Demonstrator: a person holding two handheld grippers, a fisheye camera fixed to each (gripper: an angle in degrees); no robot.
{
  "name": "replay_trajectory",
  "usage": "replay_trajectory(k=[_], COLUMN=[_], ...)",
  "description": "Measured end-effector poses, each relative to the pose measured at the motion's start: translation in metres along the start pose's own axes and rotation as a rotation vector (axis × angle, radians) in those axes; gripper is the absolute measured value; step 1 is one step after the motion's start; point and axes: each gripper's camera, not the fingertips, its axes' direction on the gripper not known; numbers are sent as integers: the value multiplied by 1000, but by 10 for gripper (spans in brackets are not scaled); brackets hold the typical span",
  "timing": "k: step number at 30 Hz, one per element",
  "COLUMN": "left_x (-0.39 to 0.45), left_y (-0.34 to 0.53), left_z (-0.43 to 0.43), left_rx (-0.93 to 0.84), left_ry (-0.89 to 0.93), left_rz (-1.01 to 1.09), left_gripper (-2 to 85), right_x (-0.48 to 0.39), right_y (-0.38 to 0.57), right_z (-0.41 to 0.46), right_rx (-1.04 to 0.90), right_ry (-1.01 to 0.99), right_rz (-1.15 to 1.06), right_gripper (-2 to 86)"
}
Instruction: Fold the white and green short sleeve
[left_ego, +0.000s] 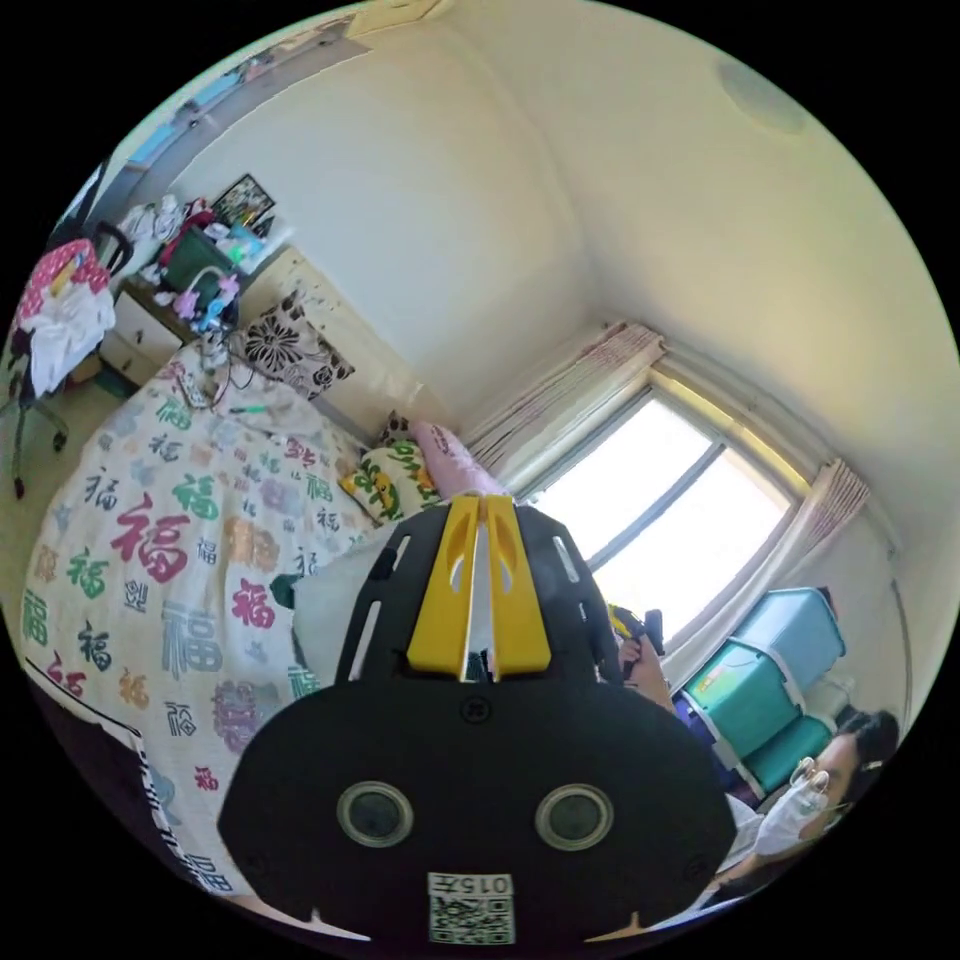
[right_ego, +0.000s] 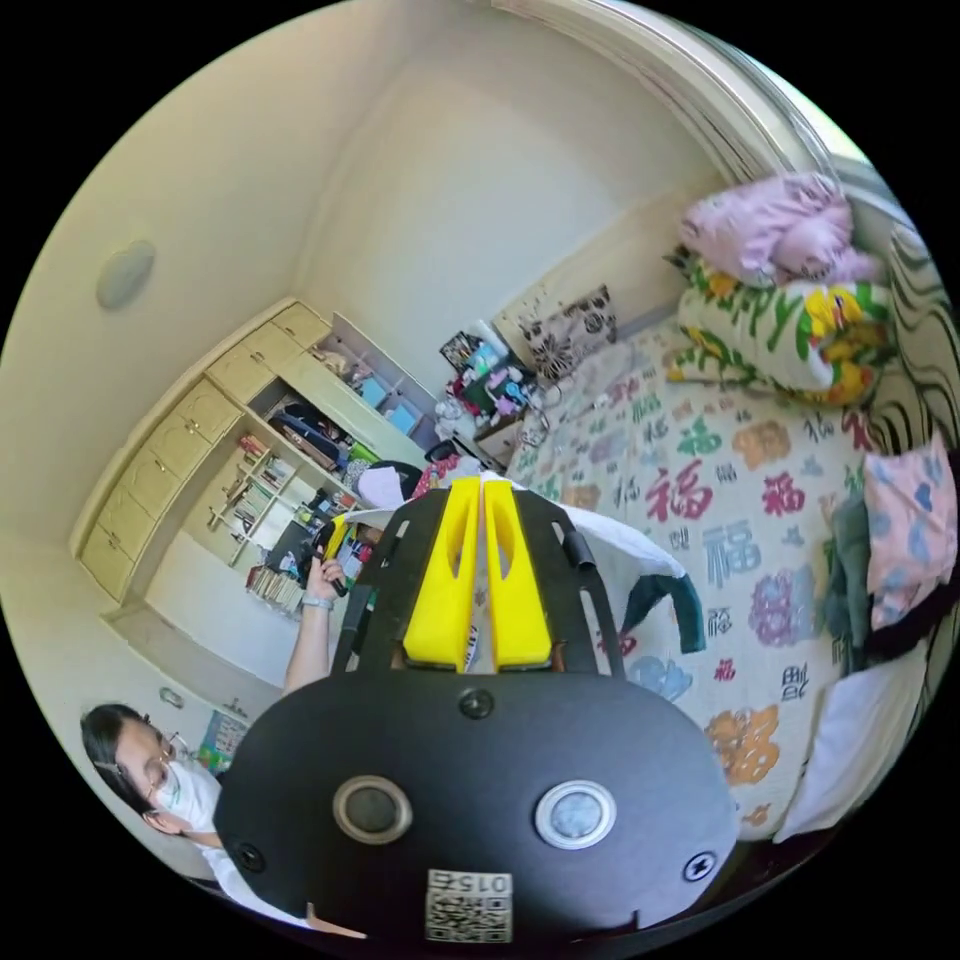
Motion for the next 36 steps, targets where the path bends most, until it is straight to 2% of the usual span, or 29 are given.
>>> replay_trajectory(k=[4,9,13,18,23,27,36], left_x=[35,-5,-93,-214,-292,-306,-361], left_y=[27,138,273,451,610,675,781], left_z=[-45,-85,-99,-99,-99,-103,-117], left_rx=[-76,-219,-408,-646,-972,-1088,-1238], left_ry=[11,5,-47,-155,-390,-444,-559], left_rz=[140,150,24,-204,-255,-203,-136], left_gripper=[-6,-5,-5,-4,-4,-3,9], right_x=[-31,-1,70,164,222,231,259], right_y=[19,99,192,302,384,405,409], right_z=[-36,-40,-19,23,59,71,76], right_rx=[14,-97,-217,-409,-662,-781,-833], right_ry=[-40,-79,-89,-10,152,257,318], right_rz=[-100,-92,60,320,472,452,457], right_gripper=[-2,-2,-3,-3,-3,-3,-1])
